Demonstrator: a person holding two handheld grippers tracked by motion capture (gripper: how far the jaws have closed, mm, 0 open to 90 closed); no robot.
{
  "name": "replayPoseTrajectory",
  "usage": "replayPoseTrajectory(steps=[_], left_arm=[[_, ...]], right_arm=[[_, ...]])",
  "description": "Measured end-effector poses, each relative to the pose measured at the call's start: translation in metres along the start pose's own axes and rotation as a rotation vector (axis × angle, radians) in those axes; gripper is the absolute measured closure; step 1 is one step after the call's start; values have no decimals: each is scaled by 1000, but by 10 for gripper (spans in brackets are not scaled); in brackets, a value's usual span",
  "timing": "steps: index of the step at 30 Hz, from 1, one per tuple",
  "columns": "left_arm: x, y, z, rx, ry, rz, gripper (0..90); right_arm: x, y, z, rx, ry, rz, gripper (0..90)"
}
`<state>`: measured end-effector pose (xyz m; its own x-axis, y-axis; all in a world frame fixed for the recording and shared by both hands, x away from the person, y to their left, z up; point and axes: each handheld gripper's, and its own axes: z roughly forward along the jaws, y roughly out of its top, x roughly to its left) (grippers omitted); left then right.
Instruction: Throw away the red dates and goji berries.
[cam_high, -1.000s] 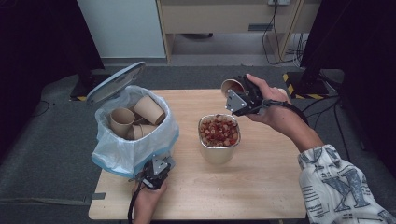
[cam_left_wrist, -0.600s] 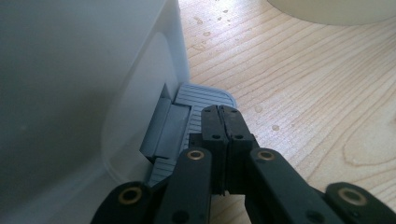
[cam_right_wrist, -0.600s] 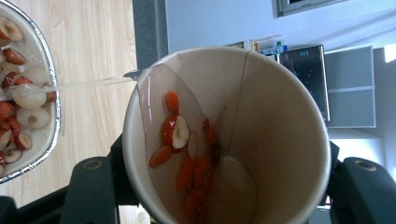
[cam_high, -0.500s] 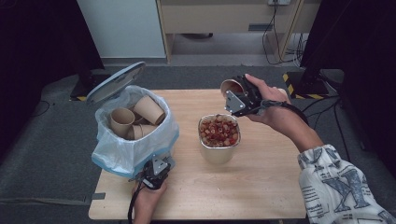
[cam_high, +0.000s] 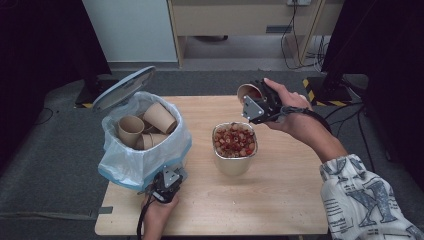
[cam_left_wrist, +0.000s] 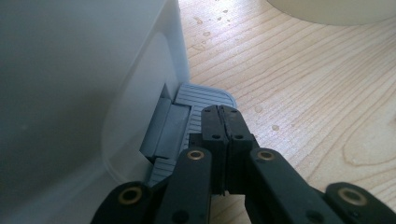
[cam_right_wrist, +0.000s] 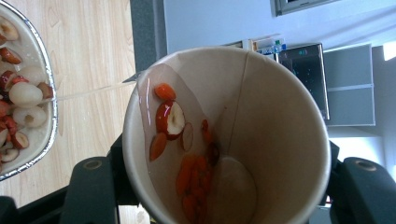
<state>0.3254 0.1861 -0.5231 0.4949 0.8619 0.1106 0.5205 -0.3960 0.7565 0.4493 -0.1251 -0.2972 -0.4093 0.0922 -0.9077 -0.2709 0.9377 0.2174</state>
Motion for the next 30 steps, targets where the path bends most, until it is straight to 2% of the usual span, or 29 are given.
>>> replayPoseTrajectory(steps=[23,26,27,29,30], left_arm=[[0,0,0,0,0,1,884],[0,0,0,1,1,1,884],[0,0,0,1,1,1,884],[0,0,0,2,0,1,884],[0,0,0,2,1,2,884]], right_arm=[[-7,-3,-2,7,-8,3,350],[-9,0,-4,11,-12,-15,350],[-10,2,-5,14,-22,-41,352],[-10,2,-5,17,-29,-47,352],[-10,3,-5,25,-33,-72,353]])
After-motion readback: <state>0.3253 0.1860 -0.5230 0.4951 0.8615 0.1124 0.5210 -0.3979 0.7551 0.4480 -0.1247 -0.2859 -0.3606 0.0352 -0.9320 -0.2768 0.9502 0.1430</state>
